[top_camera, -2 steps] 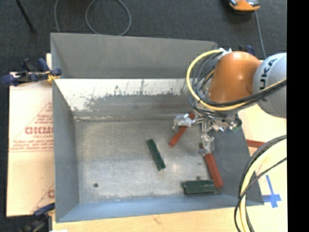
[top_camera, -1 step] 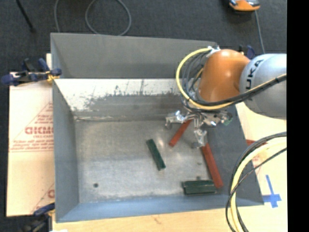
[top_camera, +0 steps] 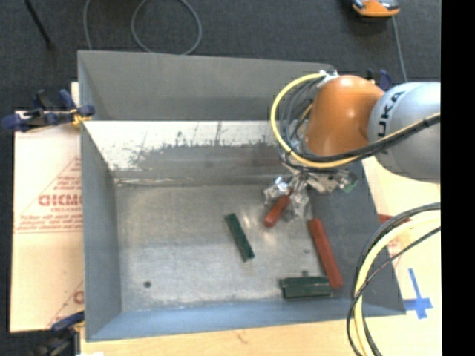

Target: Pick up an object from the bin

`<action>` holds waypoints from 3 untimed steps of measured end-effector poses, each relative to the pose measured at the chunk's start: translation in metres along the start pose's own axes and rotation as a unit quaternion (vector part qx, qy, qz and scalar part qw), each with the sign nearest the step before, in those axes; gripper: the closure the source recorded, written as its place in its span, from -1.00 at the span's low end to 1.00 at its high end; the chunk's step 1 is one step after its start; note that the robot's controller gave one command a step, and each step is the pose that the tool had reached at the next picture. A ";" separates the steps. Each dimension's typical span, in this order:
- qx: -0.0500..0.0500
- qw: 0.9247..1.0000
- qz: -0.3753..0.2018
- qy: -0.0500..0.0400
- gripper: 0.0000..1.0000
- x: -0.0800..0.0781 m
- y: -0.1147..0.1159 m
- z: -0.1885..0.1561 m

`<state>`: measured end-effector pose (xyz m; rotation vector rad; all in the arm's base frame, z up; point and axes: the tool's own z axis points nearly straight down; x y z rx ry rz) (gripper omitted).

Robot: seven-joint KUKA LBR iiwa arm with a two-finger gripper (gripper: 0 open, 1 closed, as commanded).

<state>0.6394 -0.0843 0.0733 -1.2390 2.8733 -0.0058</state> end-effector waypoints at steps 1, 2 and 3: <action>0.002 1.000 0.013 0.002 1.00 0.007 -0.010 -0.108; 0.000 1.000 0.001 0.003 1.00 0.008 -0.002 -0.149; 0.001 0.990 -0.143 0.002 1.00 0.029 -0.046 -0.260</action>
Offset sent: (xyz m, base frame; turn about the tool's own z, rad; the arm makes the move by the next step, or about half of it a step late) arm -0.0019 -0.0096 0.1012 0.0175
